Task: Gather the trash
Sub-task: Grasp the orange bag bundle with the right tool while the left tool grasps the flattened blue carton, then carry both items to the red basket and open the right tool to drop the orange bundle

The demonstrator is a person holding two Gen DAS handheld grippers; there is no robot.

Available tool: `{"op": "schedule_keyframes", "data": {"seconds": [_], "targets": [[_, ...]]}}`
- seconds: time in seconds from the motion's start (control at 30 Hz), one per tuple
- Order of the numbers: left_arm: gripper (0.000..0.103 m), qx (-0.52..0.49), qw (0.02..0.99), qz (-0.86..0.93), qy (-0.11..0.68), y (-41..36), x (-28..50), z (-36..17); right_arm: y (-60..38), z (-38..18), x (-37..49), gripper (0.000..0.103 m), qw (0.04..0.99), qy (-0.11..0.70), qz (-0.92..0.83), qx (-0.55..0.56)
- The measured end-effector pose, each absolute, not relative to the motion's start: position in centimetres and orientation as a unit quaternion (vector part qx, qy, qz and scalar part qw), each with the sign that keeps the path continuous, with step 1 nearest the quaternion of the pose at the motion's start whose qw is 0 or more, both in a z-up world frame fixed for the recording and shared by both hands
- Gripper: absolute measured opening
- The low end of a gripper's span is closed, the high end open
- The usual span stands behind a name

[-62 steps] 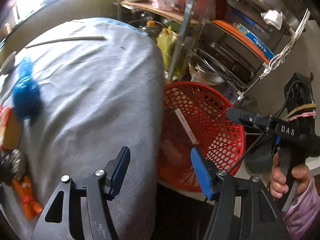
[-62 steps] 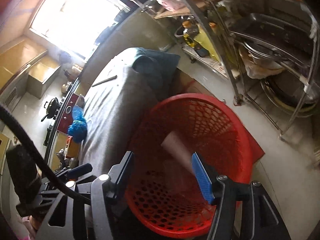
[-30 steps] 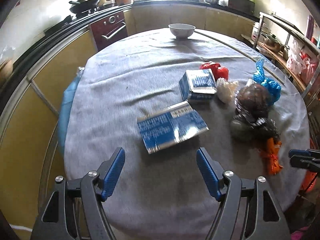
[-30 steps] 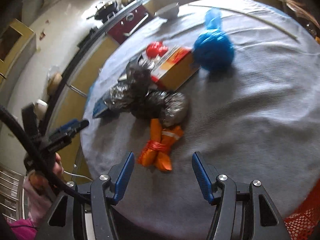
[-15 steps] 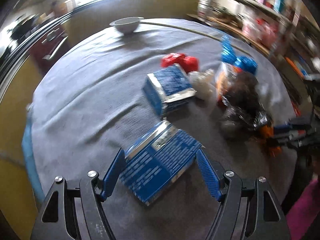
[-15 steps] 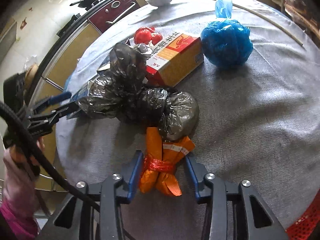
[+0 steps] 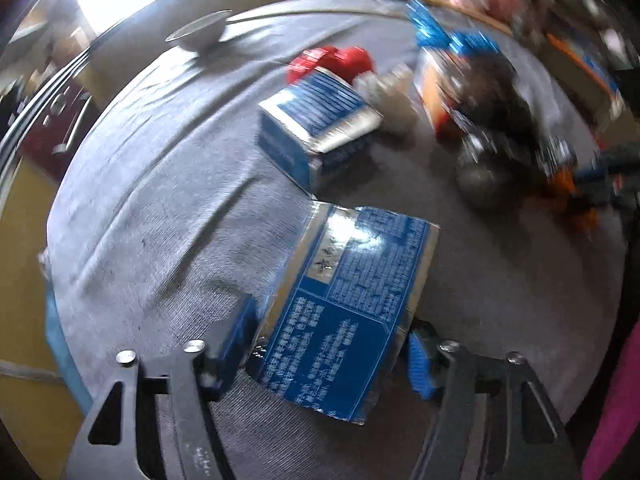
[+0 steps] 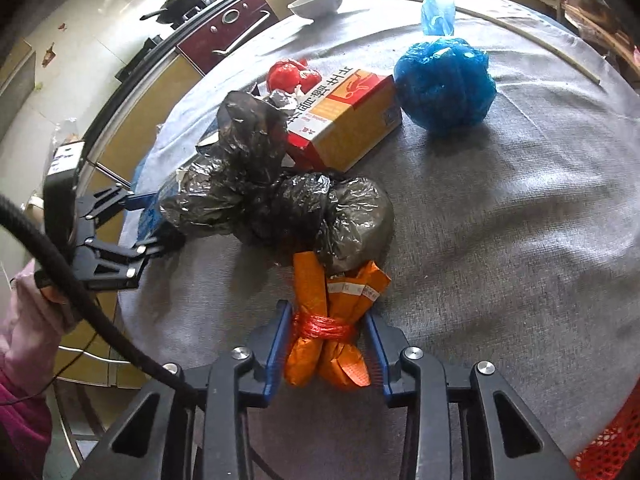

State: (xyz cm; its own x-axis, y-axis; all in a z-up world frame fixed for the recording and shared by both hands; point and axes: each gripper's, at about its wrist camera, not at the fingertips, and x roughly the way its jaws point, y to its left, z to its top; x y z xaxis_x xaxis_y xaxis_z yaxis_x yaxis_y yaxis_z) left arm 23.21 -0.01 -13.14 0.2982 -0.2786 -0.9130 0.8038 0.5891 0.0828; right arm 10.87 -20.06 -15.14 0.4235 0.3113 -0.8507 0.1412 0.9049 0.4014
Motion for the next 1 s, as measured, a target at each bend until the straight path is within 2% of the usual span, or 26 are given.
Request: {"op": "schedule_keyframes", "data": {"seconds": [0.17,0.53,1.0], "targets": [[0.064,0.218,0.794,-0.320,0.468,0.6,22.5,-12.2,-20.4,-13.8,9.4,0.038,0.833,0.511,0.063,0.202],[0.064,0.142,0.852,-0.235,0.447,-1.3,12.4,-7.4,-23.4,-11.3,4.7,0.038,0.858,0.458,0.062,0.225],[0.064,0.177,0.871,-0.206,0.409,-8.6,5.7,-5.1,-27.1,-8.9,0.1,0.038,0.886,0.407,0.021,0.222]]}}
